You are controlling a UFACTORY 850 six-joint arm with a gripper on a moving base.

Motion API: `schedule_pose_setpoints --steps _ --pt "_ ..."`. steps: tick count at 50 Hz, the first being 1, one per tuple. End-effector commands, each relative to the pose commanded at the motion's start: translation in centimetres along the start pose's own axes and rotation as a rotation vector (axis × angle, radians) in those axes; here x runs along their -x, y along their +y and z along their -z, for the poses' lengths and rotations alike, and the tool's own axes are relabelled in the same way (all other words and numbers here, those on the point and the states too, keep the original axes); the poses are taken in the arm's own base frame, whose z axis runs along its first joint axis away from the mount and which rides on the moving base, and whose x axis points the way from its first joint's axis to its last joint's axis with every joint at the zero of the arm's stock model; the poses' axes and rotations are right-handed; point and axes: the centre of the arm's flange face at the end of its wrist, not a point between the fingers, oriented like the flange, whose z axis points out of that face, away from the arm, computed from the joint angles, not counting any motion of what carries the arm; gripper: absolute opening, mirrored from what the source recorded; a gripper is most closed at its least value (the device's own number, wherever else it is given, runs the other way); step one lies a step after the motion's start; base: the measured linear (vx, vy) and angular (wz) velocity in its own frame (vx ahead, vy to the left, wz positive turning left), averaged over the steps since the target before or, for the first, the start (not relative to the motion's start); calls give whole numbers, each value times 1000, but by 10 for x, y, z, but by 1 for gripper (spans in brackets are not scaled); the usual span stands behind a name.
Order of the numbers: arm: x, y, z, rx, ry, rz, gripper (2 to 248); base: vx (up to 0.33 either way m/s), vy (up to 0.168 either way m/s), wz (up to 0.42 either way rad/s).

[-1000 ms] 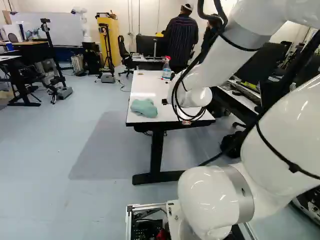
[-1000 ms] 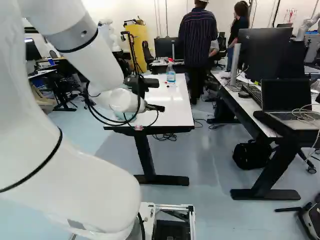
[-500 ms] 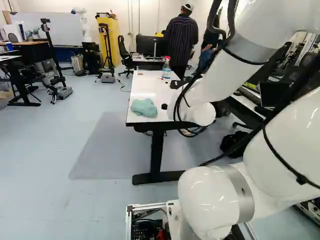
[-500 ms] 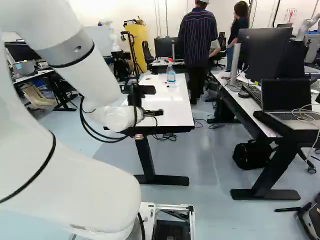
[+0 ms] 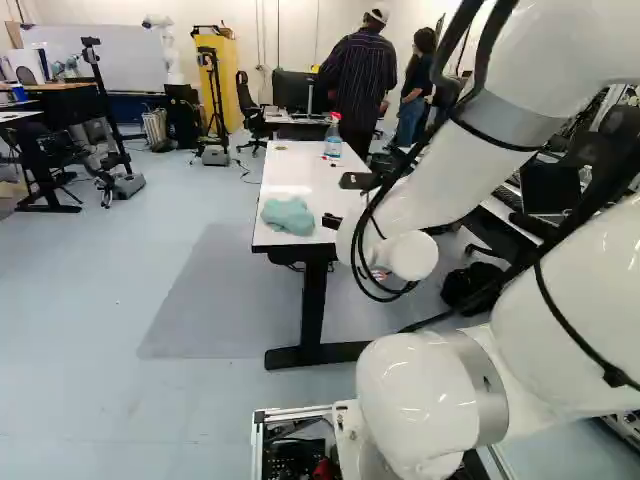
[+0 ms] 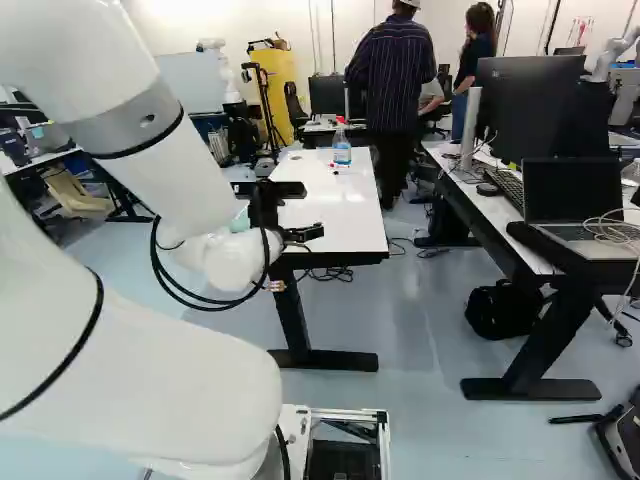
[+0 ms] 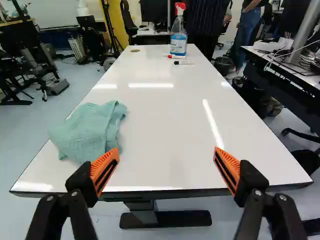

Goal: Clean the table with the green towel

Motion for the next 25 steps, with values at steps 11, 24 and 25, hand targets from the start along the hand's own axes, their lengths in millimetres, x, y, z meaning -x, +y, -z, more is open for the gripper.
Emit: schedule_pose_setpoints --steps 11,24,25 --pt "7 -1 7 -7 23 6 247 0 0 0" --pt "12 -1 11 -13 40 11 247 0 0 0" --pt "12 -1 12 -13 40 11 247 0 0 0"
